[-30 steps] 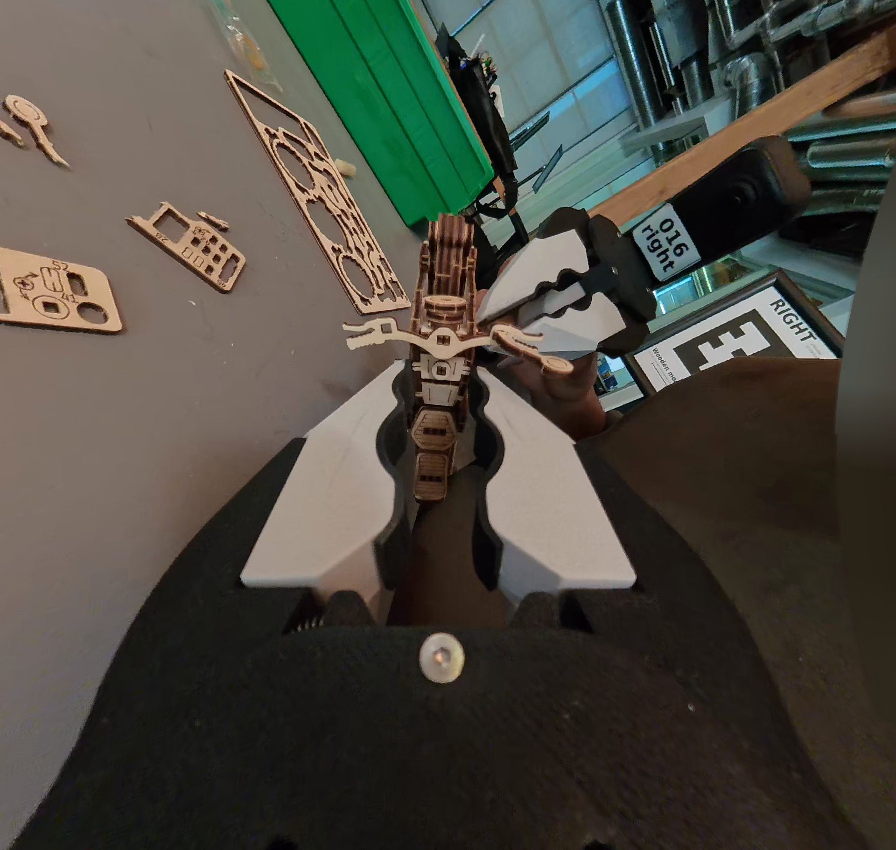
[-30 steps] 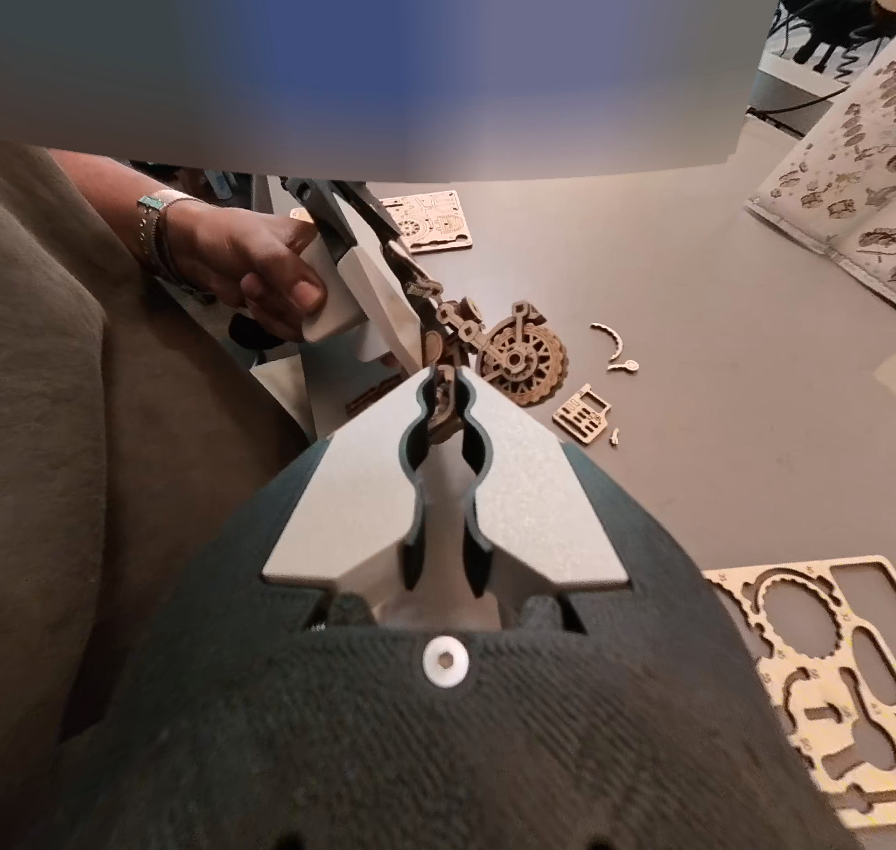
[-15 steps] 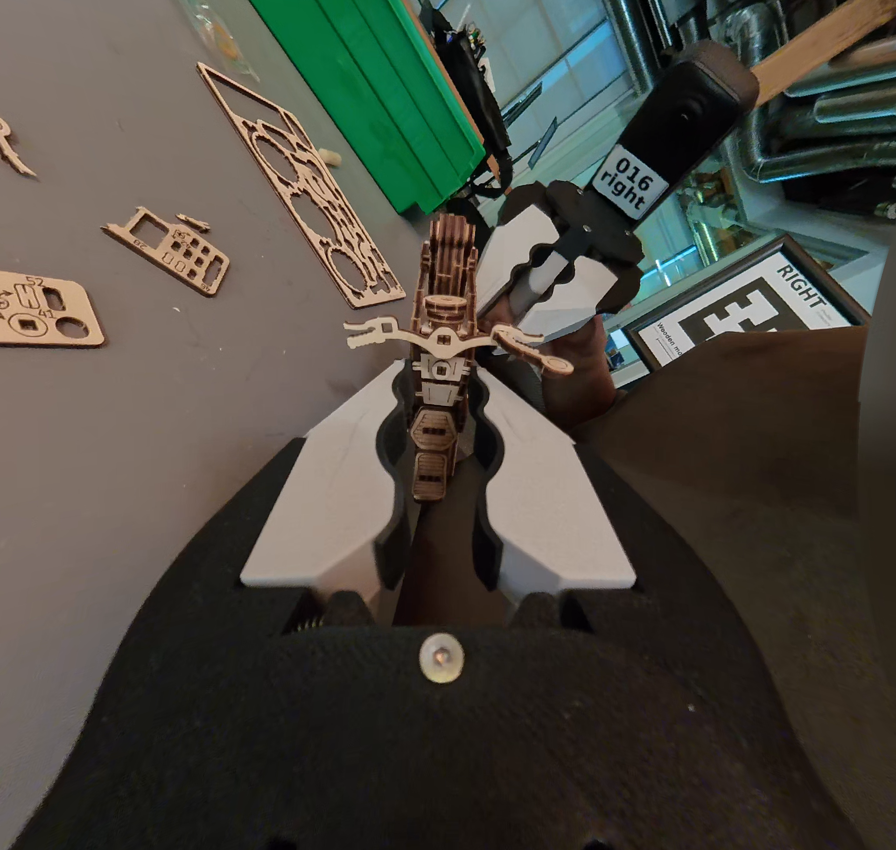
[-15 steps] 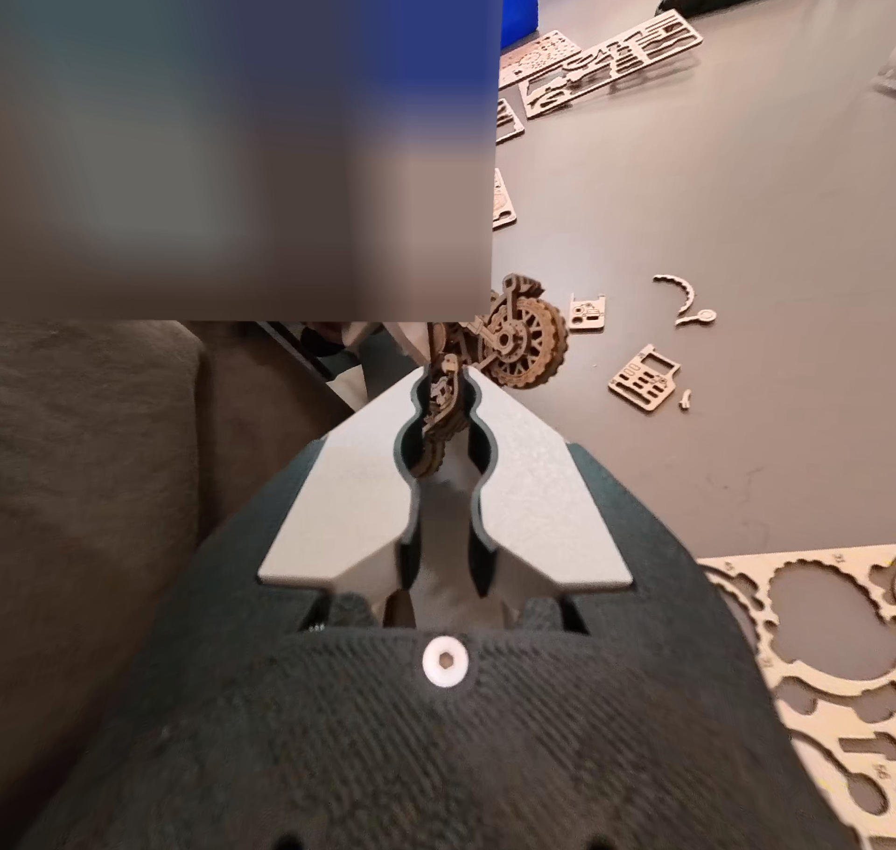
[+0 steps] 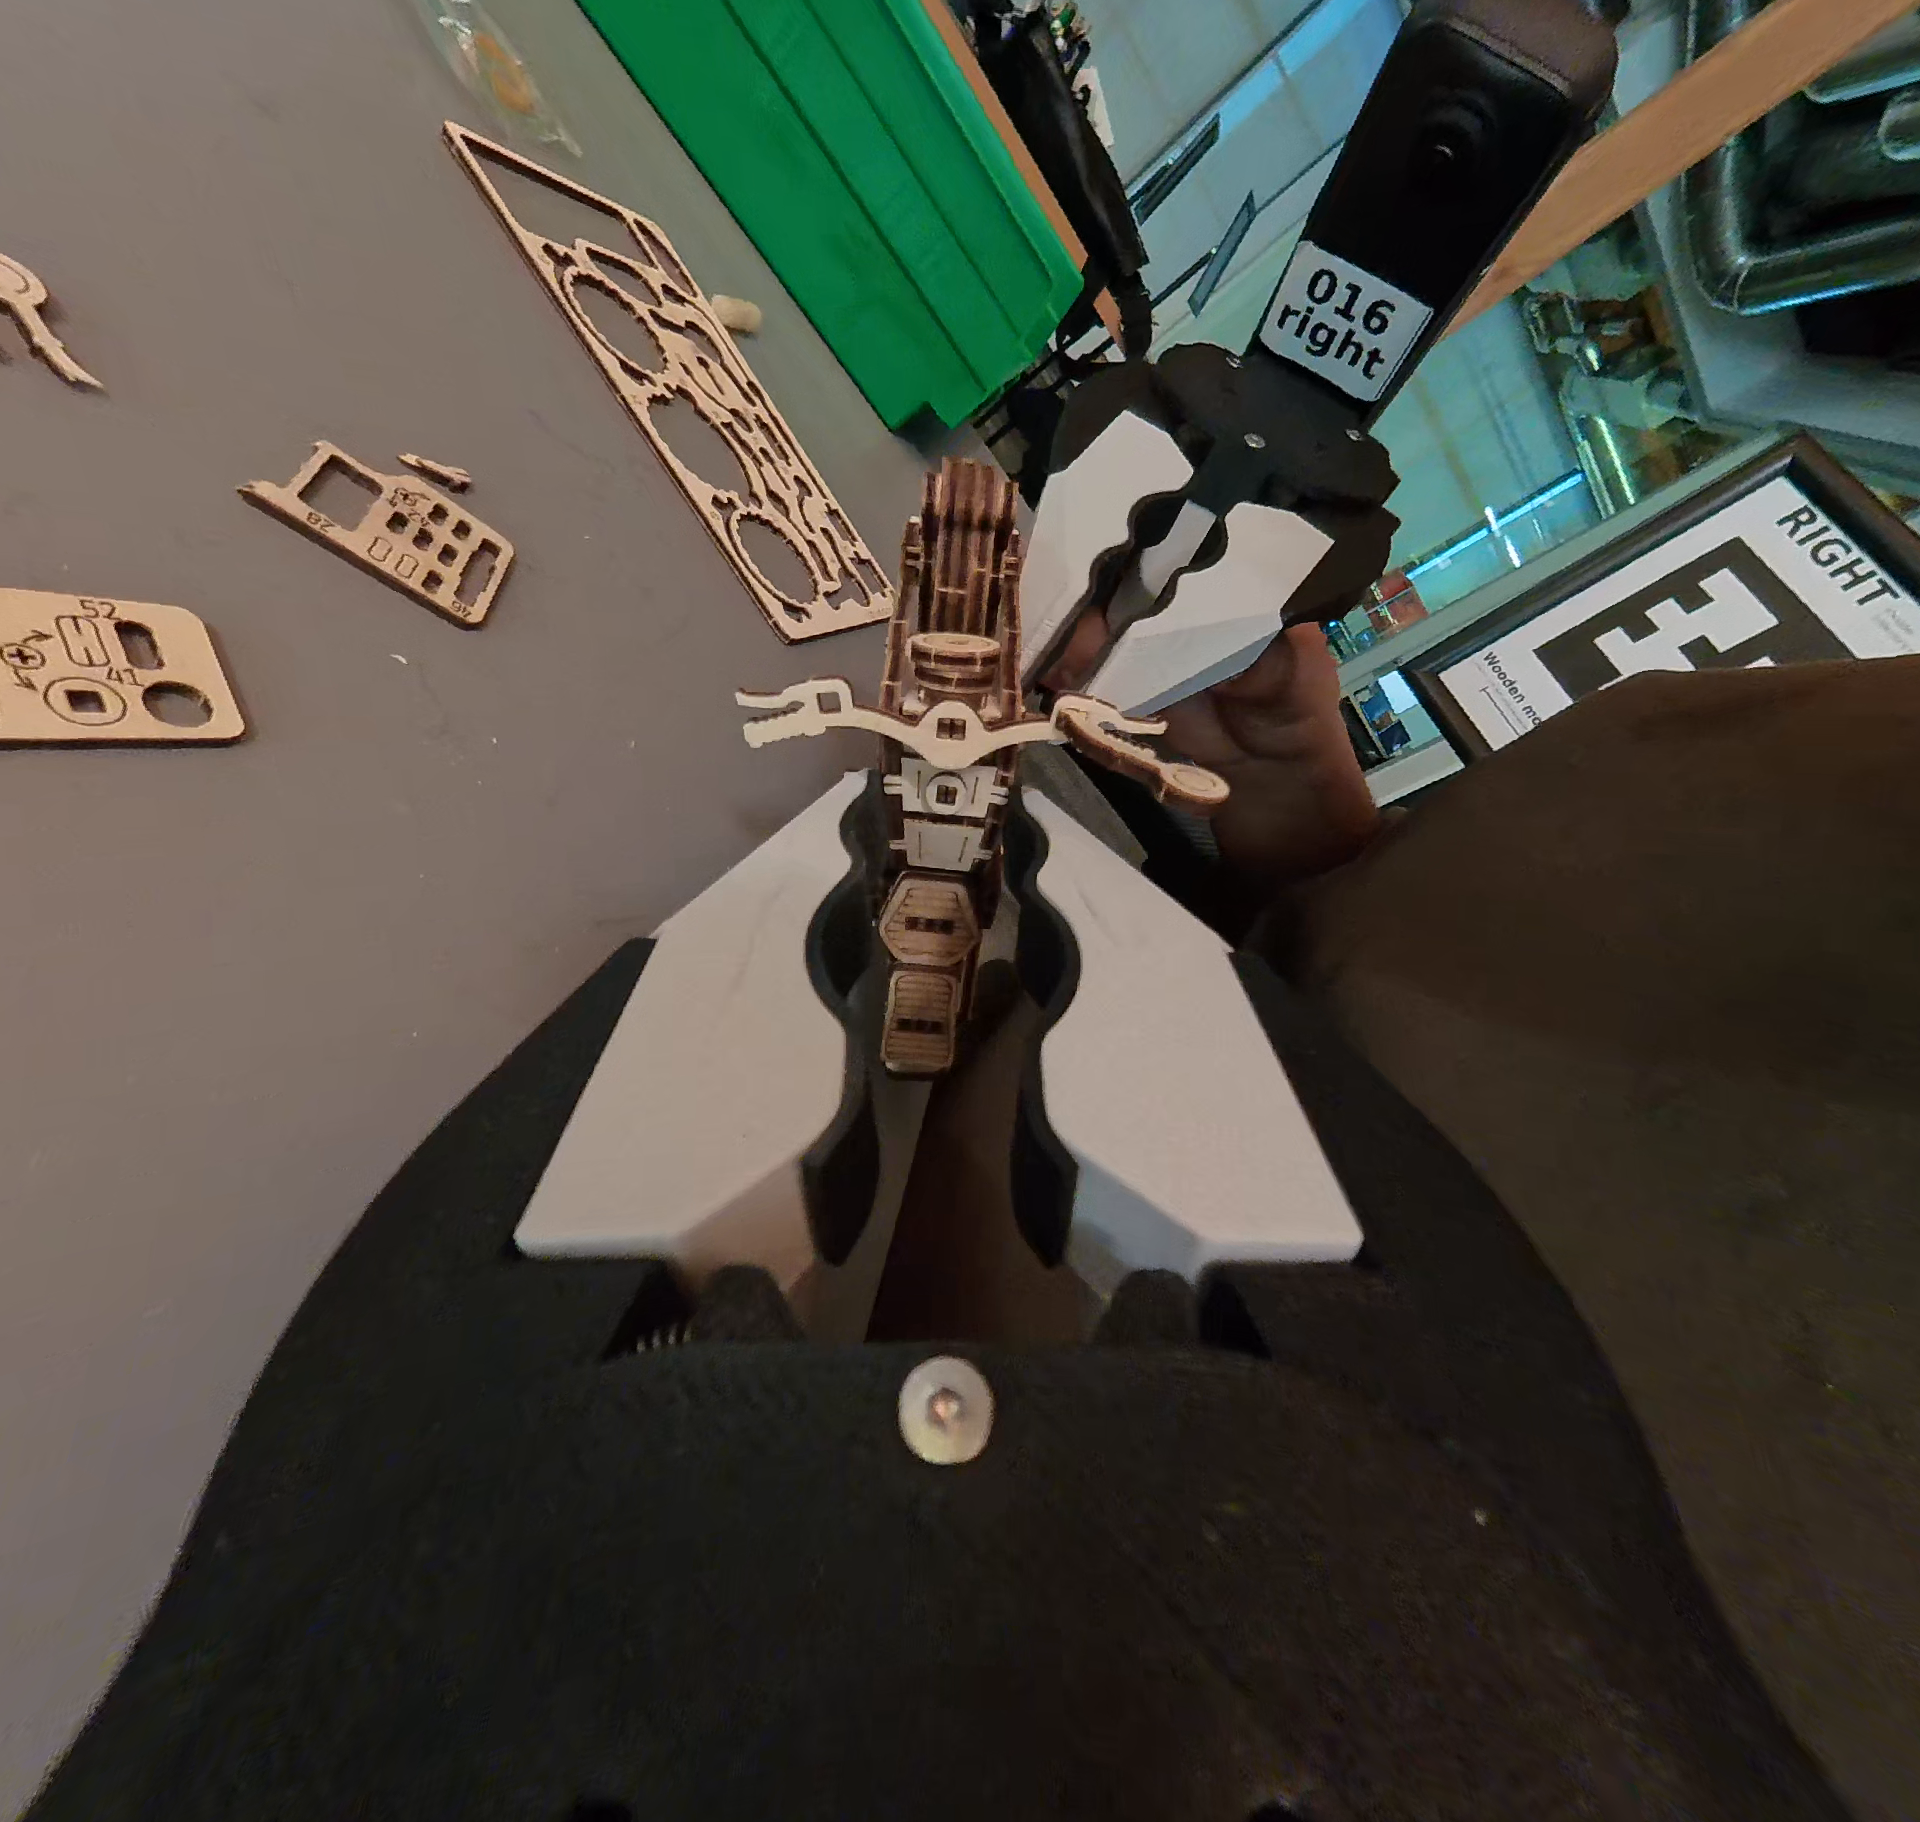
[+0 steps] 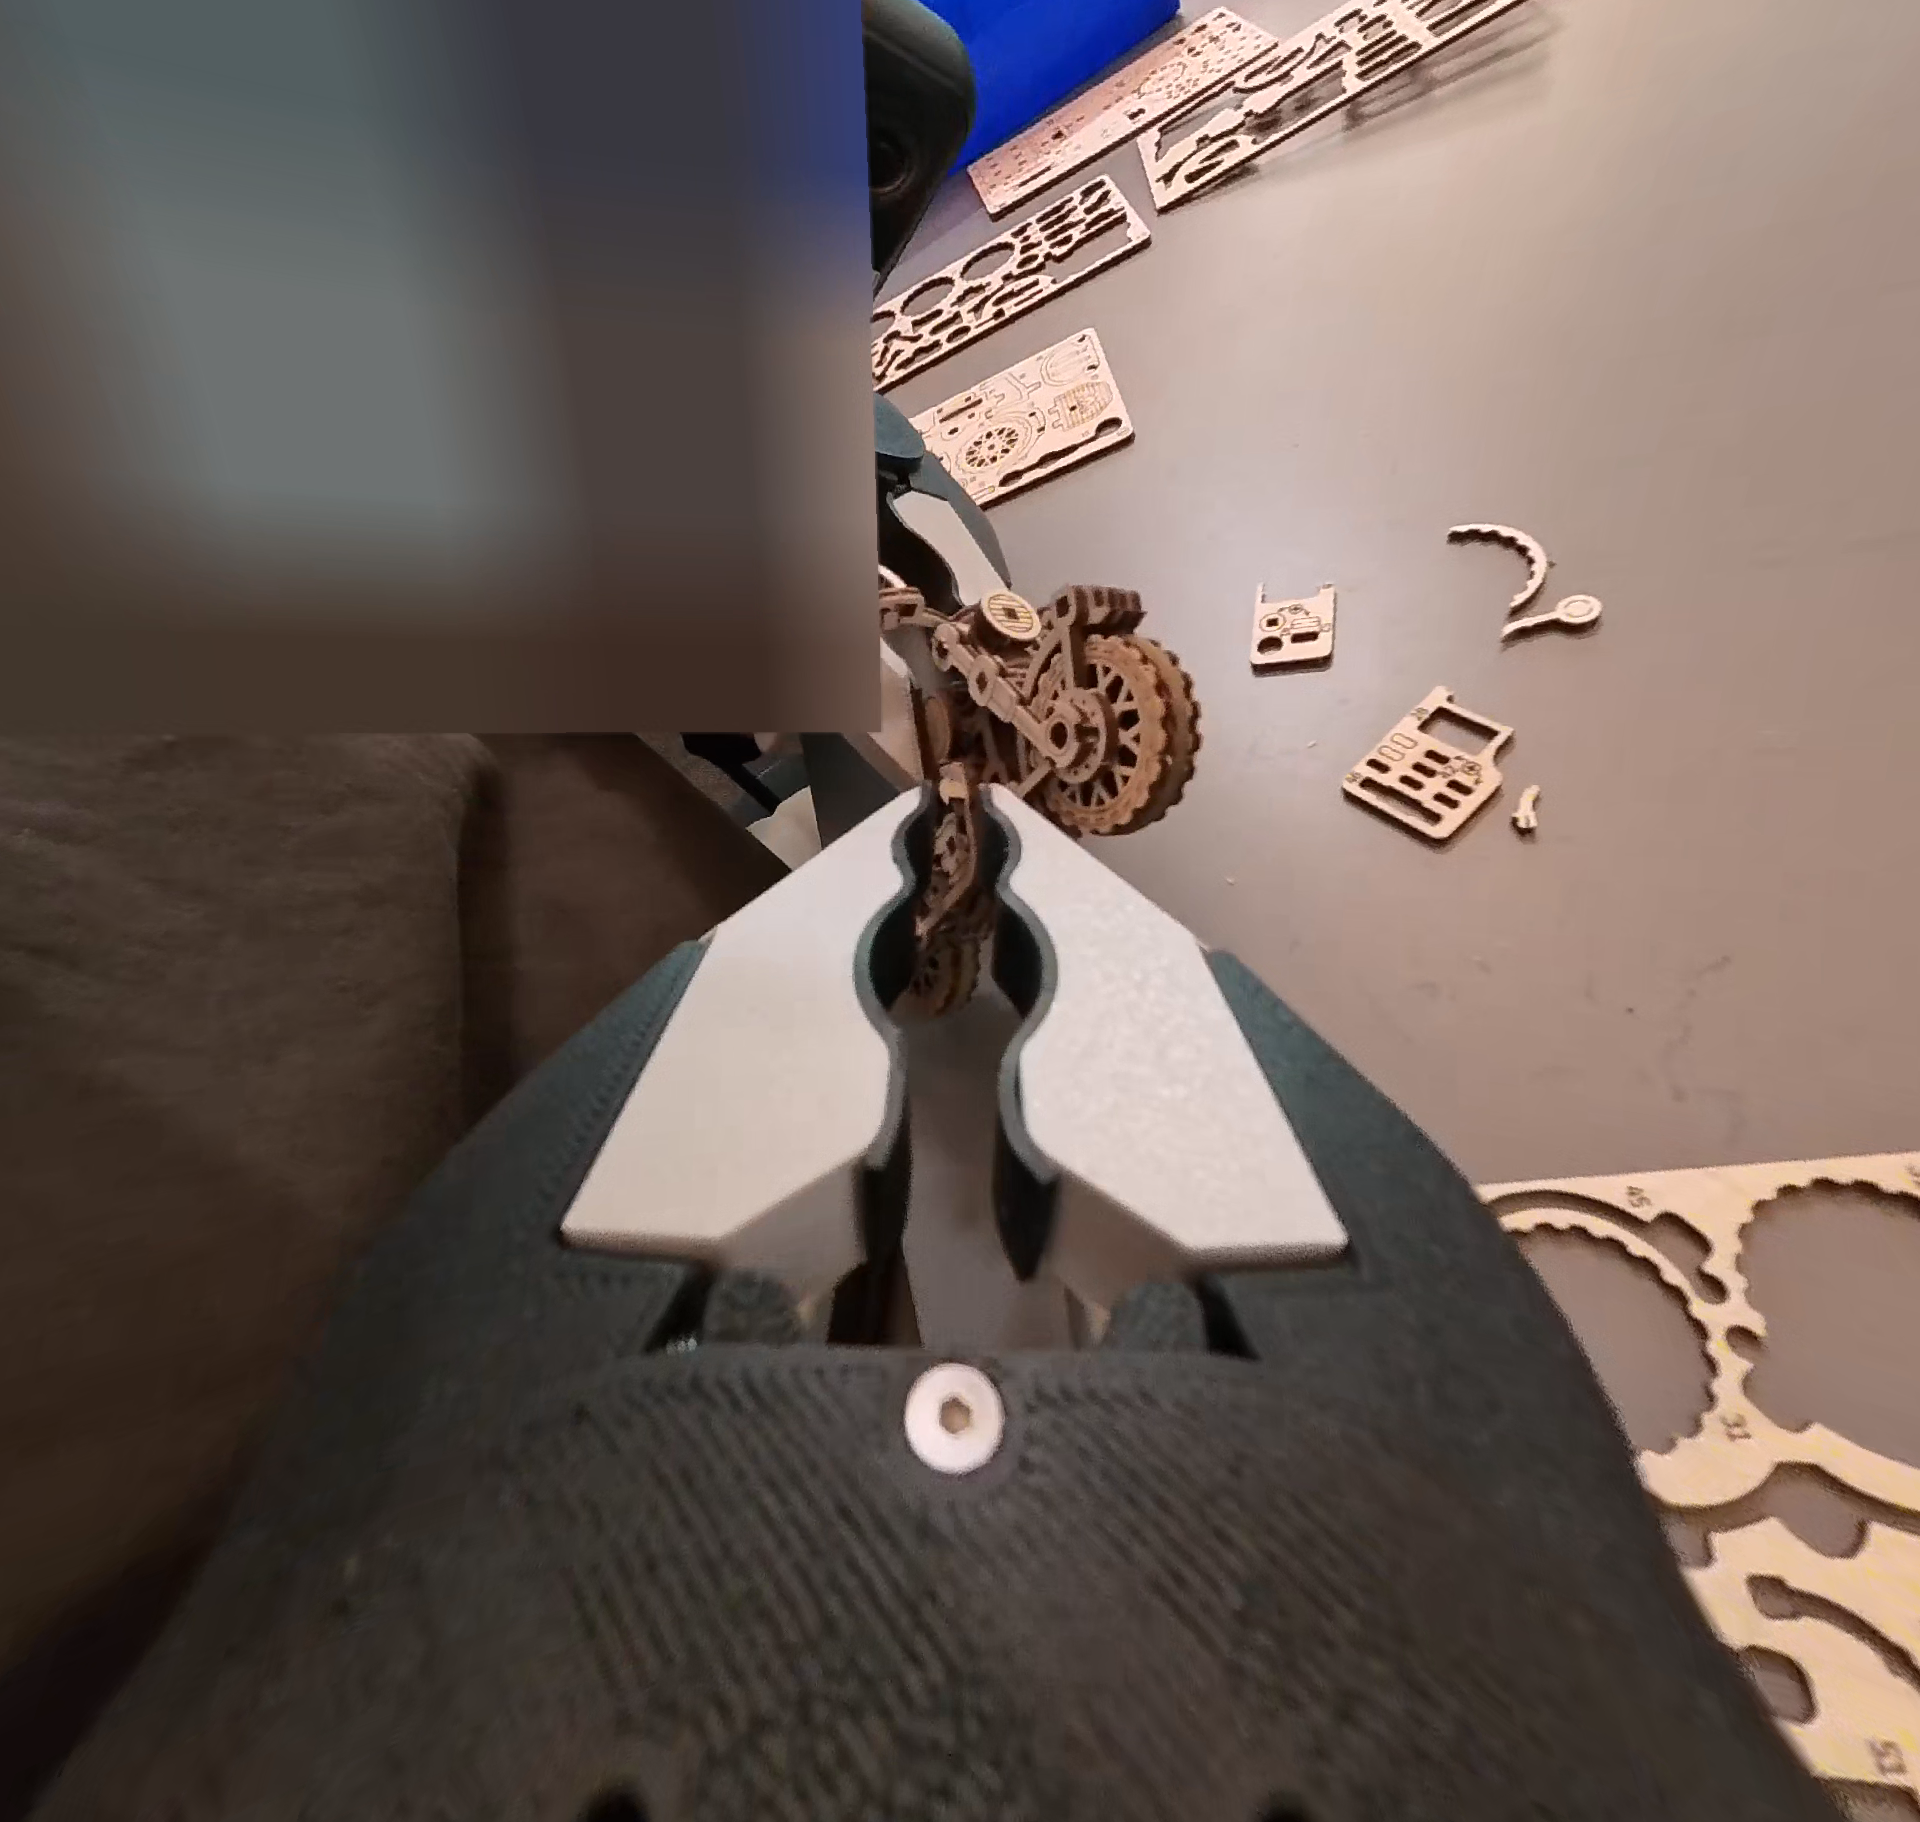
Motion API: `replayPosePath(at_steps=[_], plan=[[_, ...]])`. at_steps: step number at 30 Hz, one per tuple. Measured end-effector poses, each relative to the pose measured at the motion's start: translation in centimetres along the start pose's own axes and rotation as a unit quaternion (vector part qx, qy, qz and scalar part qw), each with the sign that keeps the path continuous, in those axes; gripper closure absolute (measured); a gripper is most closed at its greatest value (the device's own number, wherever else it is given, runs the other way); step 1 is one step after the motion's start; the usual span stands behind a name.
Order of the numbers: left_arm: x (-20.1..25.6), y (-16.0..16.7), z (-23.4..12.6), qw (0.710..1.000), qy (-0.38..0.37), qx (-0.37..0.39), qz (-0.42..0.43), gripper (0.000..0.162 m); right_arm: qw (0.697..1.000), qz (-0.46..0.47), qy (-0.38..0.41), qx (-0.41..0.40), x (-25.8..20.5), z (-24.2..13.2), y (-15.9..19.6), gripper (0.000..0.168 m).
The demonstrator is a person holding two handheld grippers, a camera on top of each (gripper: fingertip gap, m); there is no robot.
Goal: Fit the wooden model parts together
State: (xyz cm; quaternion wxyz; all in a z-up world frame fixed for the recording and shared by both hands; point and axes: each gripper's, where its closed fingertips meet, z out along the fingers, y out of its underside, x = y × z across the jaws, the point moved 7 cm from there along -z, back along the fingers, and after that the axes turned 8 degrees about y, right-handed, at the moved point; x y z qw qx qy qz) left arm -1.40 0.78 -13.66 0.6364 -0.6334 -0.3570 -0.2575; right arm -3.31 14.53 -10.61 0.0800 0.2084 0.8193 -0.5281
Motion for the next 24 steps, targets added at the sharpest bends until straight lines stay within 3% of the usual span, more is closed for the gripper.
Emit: replayPosePath(at_steps=[24], plan=[[-0.83,0.61,0.22,0.996,0.026,-0.011,-0.083,0.143,0.996,-0.094,0.007,-0.003,-0.13,0.18,0.56,0.166]])
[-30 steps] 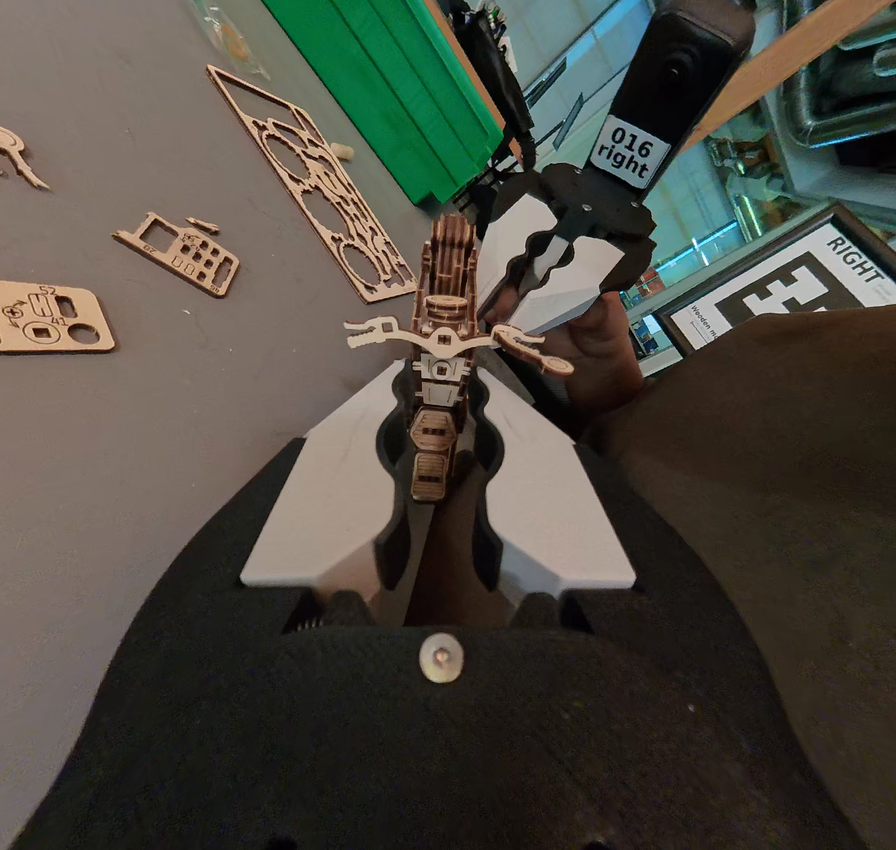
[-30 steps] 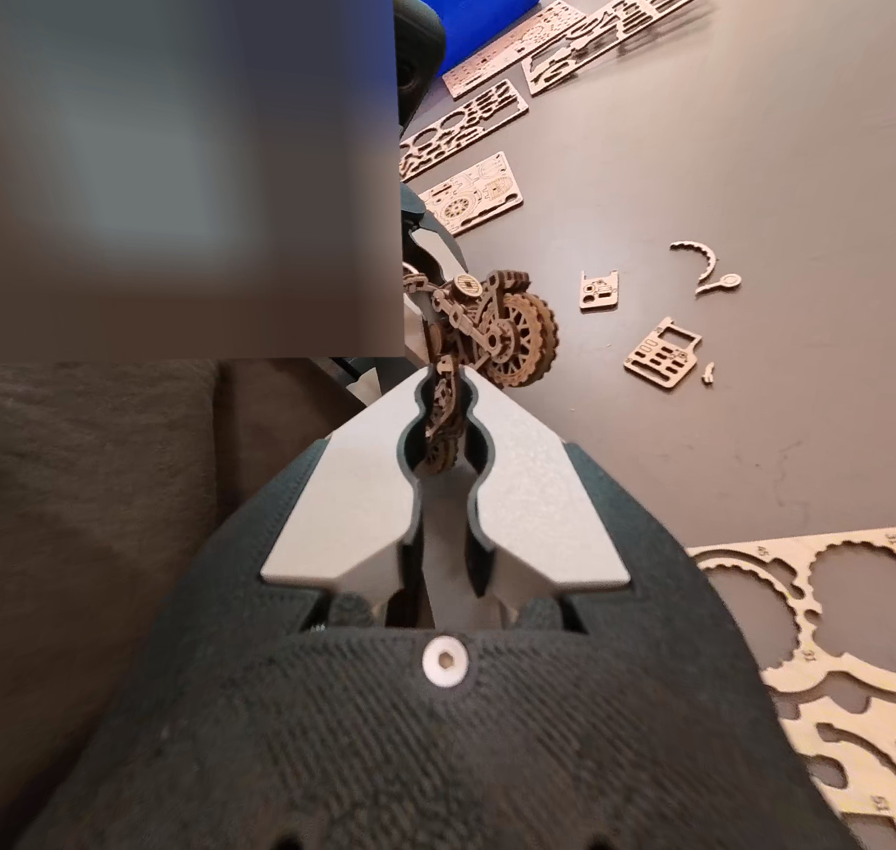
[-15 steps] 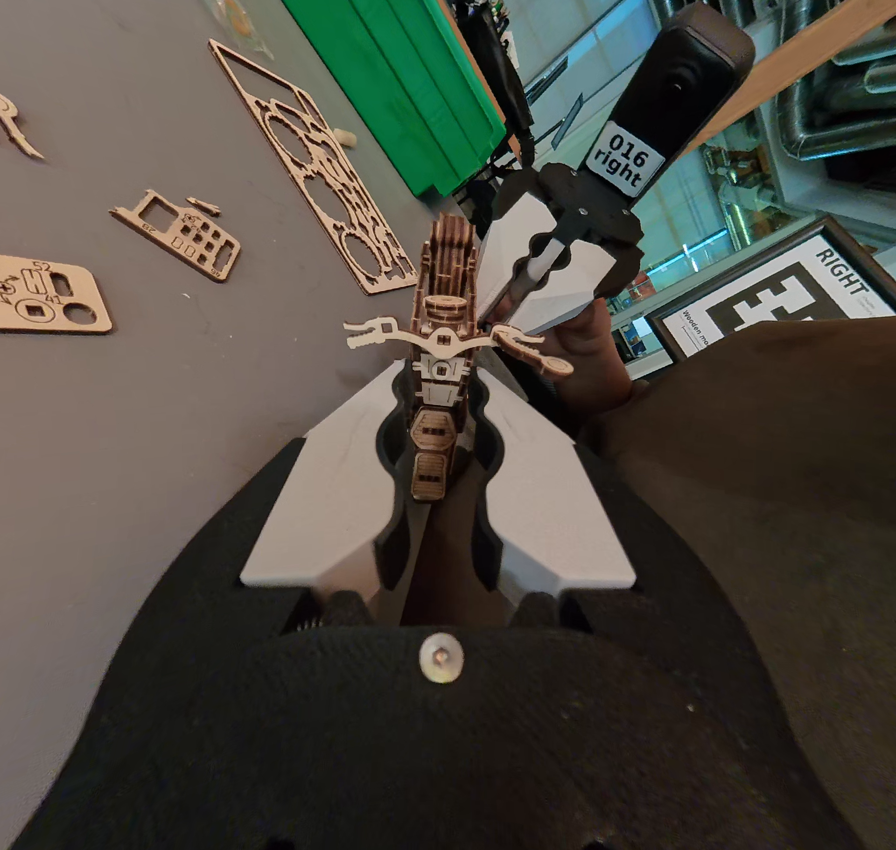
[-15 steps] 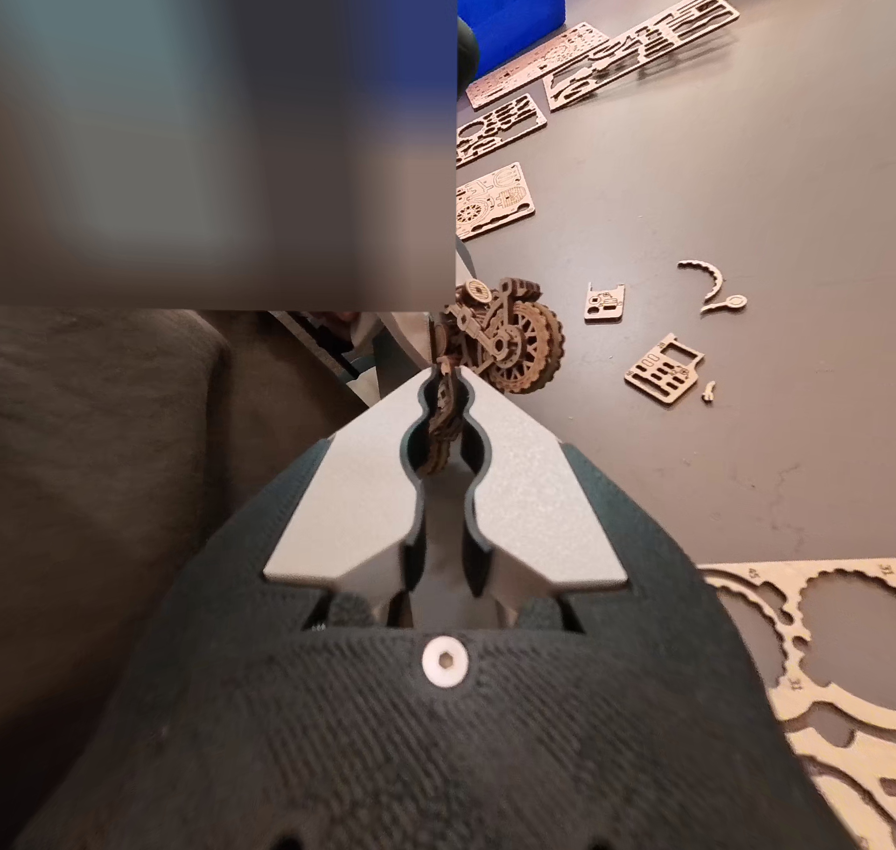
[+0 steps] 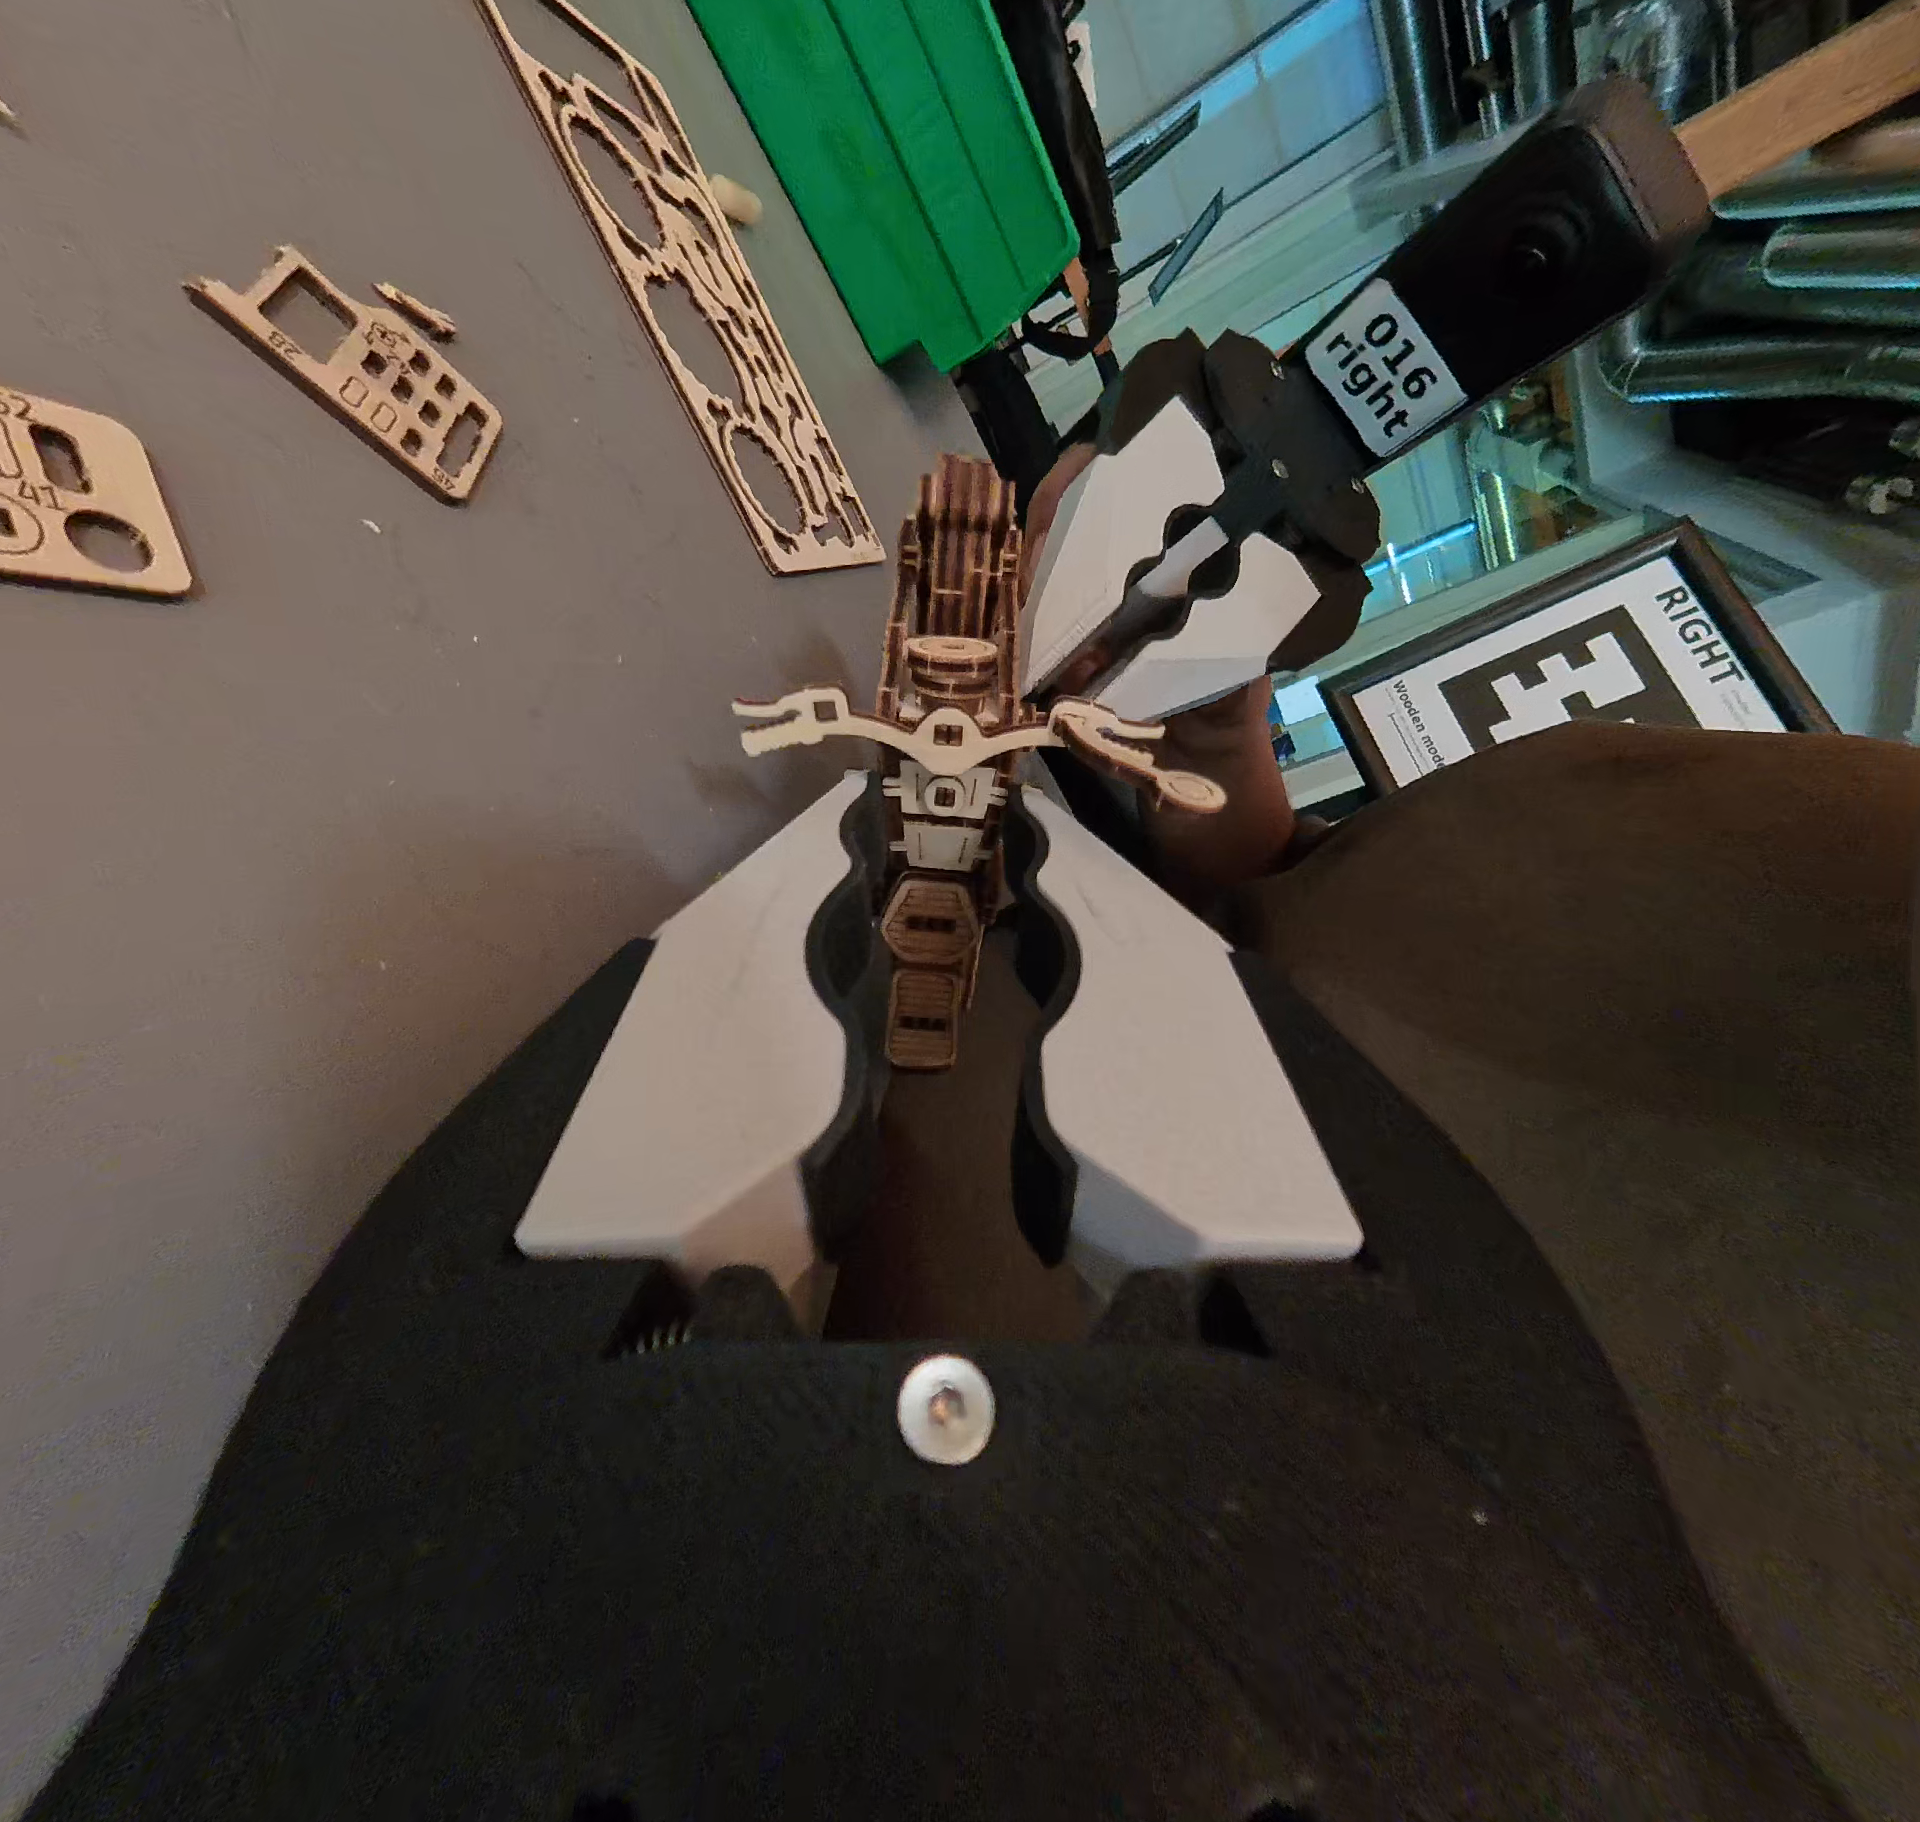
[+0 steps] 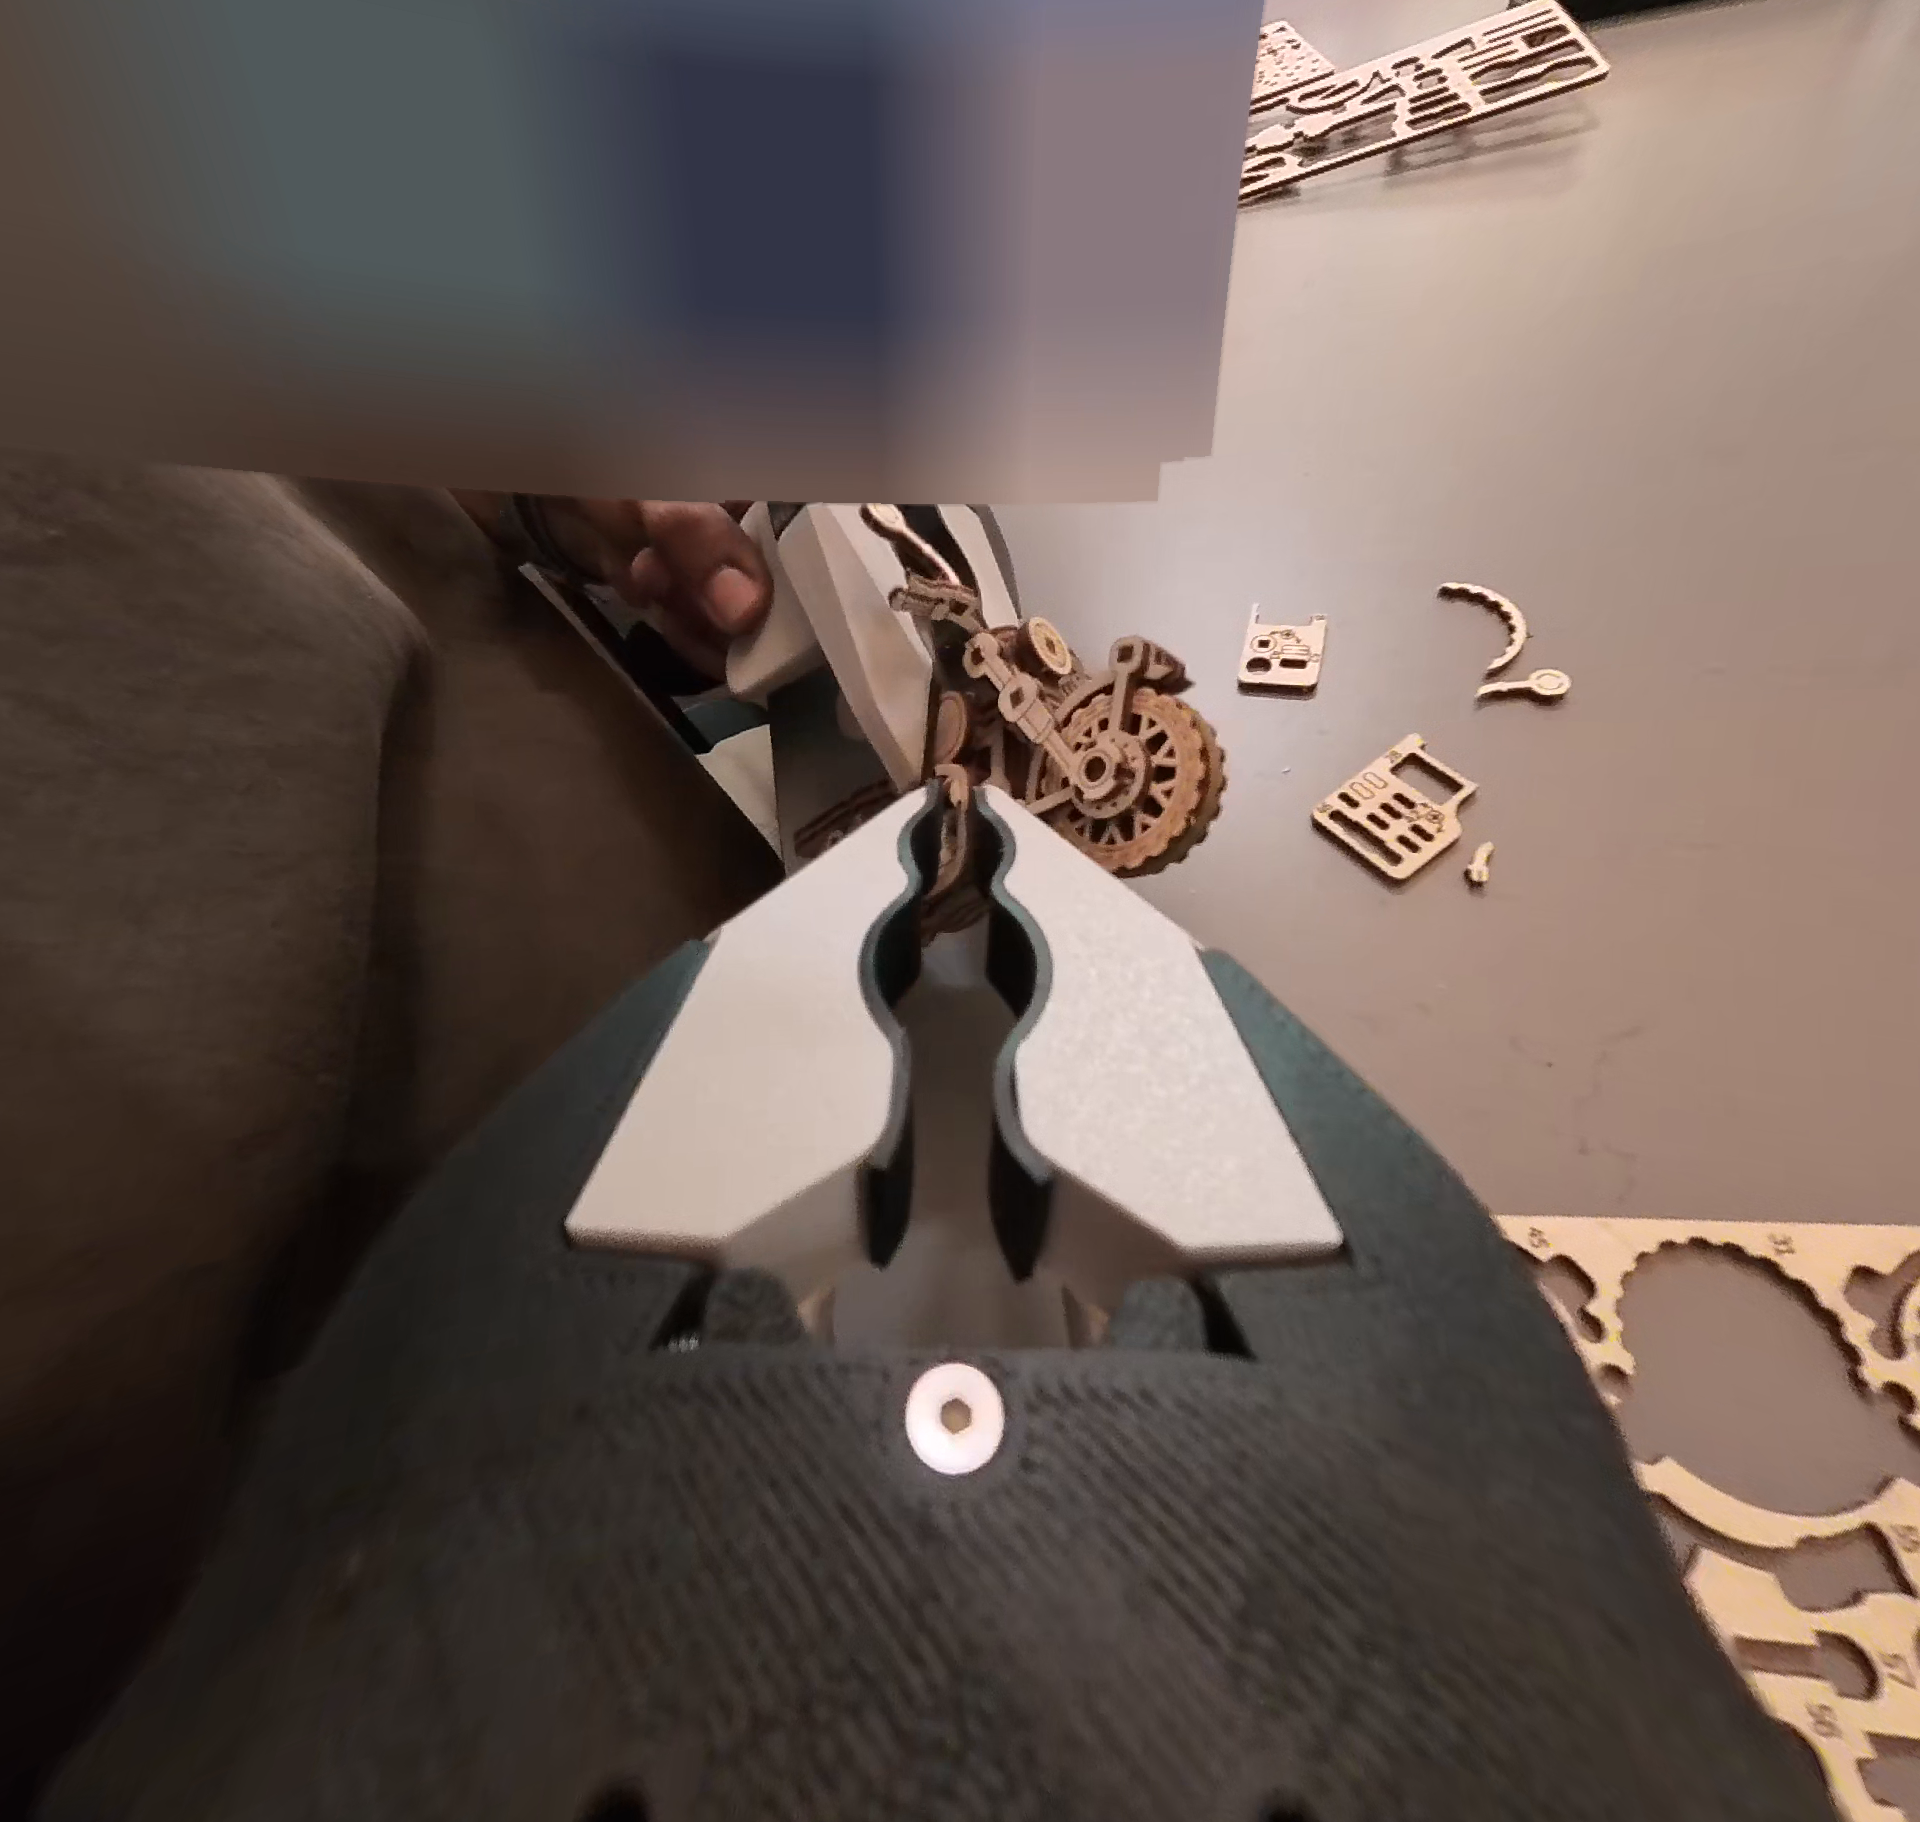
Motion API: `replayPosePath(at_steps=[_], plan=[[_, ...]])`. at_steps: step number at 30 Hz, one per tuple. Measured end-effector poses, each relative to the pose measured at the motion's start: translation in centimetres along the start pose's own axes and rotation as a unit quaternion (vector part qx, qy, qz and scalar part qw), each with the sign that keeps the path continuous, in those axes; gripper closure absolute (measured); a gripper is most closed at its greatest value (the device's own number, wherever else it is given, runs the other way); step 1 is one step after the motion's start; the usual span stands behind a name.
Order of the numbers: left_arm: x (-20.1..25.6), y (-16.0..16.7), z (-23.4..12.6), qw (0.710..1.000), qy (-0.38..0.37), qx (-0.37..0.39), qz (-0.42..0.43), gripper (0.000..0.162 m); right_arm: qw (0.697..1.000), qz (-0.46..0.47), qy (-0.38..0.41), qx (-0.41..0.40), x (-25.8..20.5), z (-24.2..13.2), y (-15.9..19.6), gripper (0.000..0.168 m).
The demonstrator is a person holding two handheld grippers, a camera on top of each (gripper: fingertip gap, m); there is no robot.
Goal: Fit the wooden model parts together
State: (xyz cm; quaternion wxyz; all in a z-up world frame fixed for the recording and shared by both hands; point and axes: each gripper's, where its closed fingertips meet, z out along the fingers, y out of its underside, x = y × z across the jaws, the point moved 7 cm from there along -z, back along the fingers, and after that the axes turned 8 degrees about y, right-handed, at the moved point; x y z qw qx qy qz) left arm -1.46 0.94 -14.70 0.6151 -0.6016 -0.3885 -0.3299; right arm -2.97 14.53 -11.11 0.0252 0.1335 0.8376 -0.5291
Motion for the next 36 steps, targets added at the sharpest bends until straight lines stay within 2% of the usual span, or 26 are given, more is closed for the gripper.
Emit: replayPosePath(at_steps=[9,15,24,36], plan=[[0.0,0.2,0.1,1.000,0.022,-0.006,-0.021,0.143,0.999,-0.039,-0.002,0.004,-0.4,-0.2,0.0,0.166],[0.1,0.1,0.0,0.999,0.044,-0.003,-0.030,0.143,1.000,-0.003,-0.021,0.019,-0.2,-0.3,-0.2,0.166],[0.6,-0.4,-0.3,0.999,0.027,0.028,0.025,0.143,0.998,0.061,0.012,0.018,0.1,-0.3,-0.9,0.161],[1.7,-1.3,-0.9,0.993,0.027,0.069,0.091,0.143,0.995,0.071,0.013,0.069,-0.2,-1.1,-2.0,0.146]])
